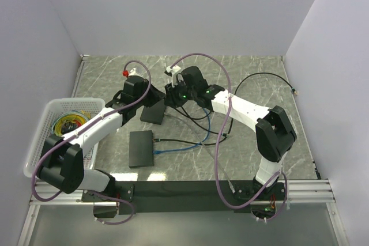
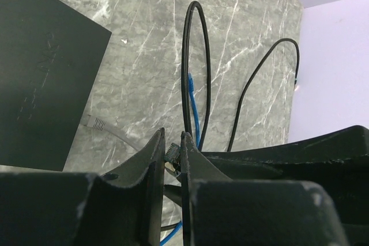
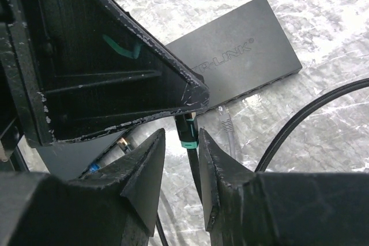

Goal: Insert the plug into the switch port

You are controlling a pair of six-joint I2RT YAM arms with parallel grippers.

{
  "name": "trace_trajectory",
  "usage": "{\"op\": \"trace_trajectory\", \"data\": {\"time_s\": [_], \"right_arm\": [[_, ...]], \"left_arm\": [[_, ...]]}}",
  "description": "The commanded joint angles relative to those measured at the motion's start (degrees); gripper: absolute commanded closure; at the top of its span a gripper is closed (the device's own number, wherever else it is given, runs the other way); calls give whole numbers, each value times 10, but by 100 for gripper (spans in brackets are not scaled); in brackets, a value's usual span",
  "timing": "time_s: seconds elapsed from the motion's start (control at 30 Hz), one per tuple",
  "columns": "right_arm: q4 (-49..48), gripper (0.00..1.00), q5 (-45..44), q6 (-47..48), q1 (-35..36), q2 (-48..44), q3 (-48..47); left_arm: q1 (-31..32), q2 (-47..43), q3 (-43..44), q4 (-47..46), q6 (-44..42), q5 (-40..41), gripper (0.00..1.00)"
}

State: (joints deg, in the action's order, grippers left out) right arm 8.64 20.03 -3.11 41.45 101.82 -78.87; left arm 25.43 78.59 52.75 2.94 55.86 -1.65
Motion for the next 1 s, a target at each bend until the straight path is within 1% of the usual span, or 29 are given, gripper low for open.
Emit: {"op": "trace_trajectory", "data": {"time_s": [0.0, 0.07, 0.27, 0.43, 0.47, 0.53, 0.67, 0.7, 0.8, 0.9, 0.97], "right_arm": [[-12, 63, 11, 3, 5, 1, -16], [-12, 64, 8, 2, 5, 1, -15], [-15, 77, -1, 2, 4, 3, -16], [-10, 85, -3, 3, 4, 7, -16], [-11, 88, -3, 4, 5, 7, -16], [-15, 90, -3, 2, 5, 6, -12], [-19, 99, -1, 0, 5, 8, -10], [-18, 100, -3, 0, 6, 8, -10], [-13, 100, -16, 0, 6, 11, -8], [-13, 100, -30, -4, 6, 10, 0], [-9, 100, -39, -7, 6, 14, 2]], "left_arm": [[3, 0, 25, 0, 2, 2, 99], [3, 1, 25, 0, 2, 2, 100], [3, 0, 25, 1, 2, 2, 100], [3, 0, 24, -2, 5, 2, 100], [3, 0, 24, -3, 6, 2, 100], [3, 2, 27, -3, 4, -3, 100], [3, 1, 28, -7, -4, -10, 98], [3, -4, 26, -9, -7, -10, 96], [3, -15, 14, -13, -18, -2, 80], [2, -21, 14, 1, -34, 15, 69], [2, -24, 14, 6, -40, 15, 65]]}}
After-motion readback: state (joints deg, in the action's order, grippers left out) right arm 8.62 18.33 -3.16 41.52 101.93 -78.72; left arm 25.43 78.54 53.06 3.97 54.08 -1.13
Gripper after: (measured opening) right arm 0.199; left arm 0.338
